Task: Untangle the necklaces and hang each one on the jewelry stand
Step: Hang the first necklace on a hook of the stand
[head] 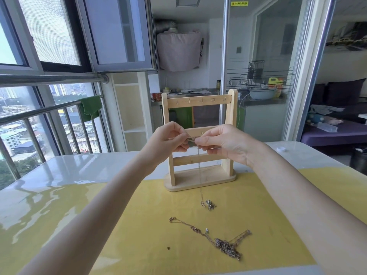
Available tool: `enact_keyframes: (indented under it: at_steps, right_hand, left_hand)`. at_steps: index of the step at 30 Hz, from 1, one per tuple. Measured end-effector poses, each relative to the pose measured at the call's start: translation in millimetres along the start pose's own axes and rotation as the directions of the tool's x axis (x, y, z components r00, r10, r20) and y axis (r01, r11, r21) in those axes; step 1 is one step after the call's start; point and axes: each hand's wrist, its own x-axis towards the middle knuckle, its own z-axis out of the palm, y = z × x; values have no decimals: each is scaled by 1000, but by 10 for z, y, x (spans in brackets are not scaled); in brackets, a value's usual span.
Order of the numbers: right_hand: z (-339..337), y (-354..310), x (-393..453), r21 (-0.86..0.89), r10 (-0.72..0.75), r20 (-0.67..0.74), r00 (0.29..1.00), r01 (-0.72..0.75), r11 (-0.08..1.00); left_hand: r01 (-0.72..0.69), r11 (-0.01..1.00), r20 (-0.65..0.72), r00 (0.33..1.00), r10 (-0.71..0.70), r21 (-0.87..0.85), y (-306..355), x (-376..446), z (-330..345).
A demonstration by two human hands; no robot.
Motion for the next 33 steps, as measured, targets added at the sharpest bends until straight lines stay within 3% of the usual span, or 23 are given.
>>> enact_keyframes:
  at_steps: [9, 16, 19, 21, 23, 24, 26, 28, 30, 33]
  right_hand:
    - [-42, 44, 60, 177, 7, 35, 999, -13, 984]
    - [-28, 40, 64, 228, 11, 29, 1000, -17, 973]
    - [8, 20, 67, 318, 2, 29, 1000, -11, 948]
    - [38, -8, 67, 395, -18, 22, 1000, 8, 919]
    - [97, -58, 86, 395, -47, 12, 999, 39, 918]
    - [135, -88, 105, 311, -57, -15, 998, 59, 948]
    - [200, -166, 165, -78, -123, -115, 986, 115, 990]
    - [242, -251, 263, -454, -292, -184, 938, 183, 872]
    - [271, -327, 358, -606, -435, -189, 880, 244, 757]
    - [285, -440, 488, -675, -523, -162, 837, 292, 677]
  left_hand:
    - [-94, 985, 129, 989, 76, 147, -35, 53, 0]
    - [-154, 977, 60, 987, 147, 144, -57, 38, 21]
    - [-64, 997, -6, 998, 64, -49, -60, 47, 60]
    - [17, 965, -34, 999, -27, -263, -54, 51, 87]
    - [66, 926, -44, 995, -88, -371, -53, 72, 89]
    - [80, 922, -50, 993, -107, -380, -58, 89, 77]
    - [93, 926, -62, 990, -124, -367, -72, 141, 47]
    - [95, 933, -73, 989, -128, -348, -93, 192, 0]
    - [105, 949, -71, 989, -131, -297, -105, 236, -59]
    - [124, 977, -69, 988, -138, -174, -102, 302, -138]
